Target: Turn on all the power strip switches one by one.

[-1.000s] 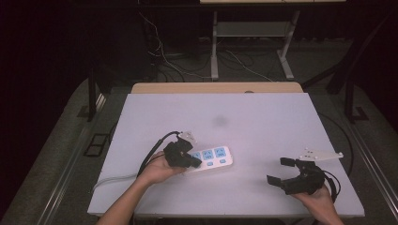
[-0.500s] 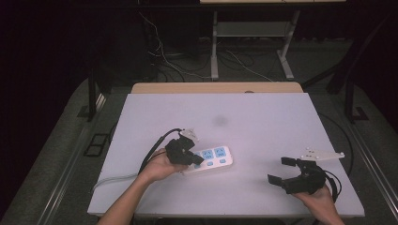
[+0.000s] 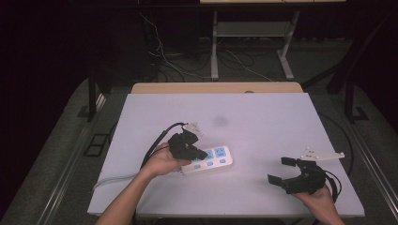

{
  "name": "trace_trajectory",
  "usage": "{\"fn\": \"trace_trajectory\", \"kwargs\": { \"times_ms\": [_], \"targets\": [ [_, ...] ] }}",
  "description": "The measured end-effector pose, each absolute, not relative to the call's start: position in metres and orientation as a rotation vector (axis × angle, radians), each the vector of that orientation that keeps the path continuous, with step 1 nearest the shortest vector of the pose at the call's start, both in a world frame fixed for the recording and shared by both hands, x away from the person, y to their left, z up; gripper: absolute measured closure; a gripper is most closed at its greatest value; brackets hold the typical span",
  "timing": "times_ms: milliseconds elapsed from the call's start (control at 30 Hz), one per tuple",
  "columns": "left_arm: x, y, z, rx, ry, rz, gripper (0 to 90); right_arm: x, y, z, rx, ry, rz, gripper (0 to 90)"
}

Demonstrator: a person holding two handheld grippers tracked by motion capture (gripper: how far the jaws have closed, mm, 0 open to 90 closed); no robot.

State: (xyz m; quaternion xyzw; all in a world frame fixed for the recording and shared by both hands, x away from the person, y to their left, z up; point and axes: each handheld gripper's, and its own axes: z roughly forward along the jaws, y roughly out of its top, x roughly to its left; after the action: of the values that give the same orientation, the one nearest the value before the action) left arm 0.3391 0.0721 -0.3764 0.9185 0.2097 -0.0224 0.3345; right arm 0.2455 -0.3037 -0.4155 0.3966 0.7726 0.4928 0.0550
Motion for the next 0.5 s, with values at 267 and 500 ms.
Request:
{"fn": "trace_trajectory", "kwargs": {
  "times_ms": [267,500],
  "targets": [
    [0.341,0.065,-0.372,2.397,0.526,-0.054,89.8,0.246,-0.303,-0.416,1.204,2.349,1.495,1.0],
    [0.341,0.058,-0.371,2.407,0.508,-0.055,89.8,0.246,-0.303,-0.416,1.203,2.351,1.493,1.0]
  ]
}}
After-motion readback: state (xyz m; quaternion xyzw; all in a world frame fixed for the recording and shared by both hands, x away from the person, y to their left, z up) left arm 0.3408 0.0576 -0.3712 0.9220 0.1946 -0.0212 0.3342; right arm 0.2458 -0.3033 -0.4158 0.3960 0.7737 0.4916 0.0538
